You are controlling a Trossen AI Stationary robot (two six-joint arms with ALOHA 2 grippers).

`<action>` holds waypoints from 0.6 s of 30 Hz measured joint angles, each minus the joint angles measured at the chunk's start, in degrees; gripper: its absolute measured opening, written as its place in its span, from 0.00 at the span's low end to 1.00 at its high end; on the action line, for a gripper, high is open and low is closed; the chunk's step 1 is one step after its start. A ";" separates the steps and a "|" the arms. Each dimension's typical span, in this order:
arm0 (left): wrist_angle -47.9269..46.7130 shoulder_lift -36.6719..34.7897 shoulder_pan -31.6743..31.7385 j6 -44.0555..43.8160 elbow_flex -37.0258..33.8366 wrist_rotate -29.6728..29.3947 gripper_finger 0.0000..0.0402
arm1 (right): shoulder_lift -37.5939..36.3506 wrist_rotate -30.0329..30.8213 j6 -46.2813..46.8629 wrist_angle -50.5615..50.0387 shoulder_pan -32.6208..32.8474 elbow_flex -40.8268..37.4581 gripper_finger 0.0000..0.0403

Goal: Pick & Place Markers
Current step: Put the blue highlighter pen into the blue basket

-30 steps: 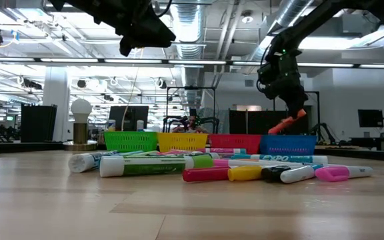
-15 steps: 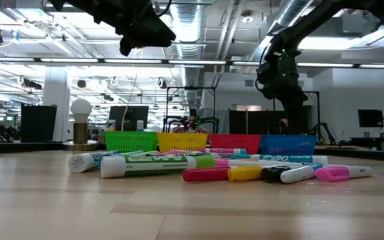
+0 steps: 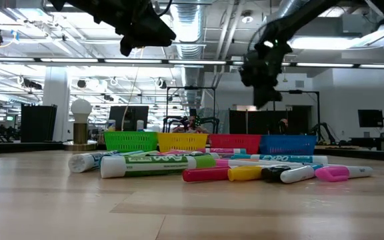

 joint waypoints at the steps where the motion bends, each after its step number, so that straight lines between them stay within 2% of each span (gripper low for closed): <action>1: 0.00 0.00 0.00 0.00 0.00 0.76 0.25 | -0.70 0.00 0.67 1.48 1.44 0.00 0.21; 5: 0.00 0.00 -0.12 -0.32 0.00 4.24 0.25 | -3.99 0.70 2.92 6.55 7.85 0.00 0.15; 7: -0.05 0.00 -0.39 -2.13 0.00 5.30 0.25 | -5.45 3.95 3.94 8.91 11.61 0.00 0.11; 12: -1.43 0.00 -1.65 -2.97 0.00 9.73 0.25 | -7.95 20.31 8.10 12.72 22.20 0.00 0.01; 15: -3.42 -0.04 -2.17 -2.71 0.00 13.54 0.25 | -8.40 30.43 10.75 15.23 28.70 0.00 0.02; 18: -5.15 -1.06 -2.14 -3.81 -0.09 19.80 0.25 | -8.39 41.57 15.95 15.66 34.55 0.00 0.03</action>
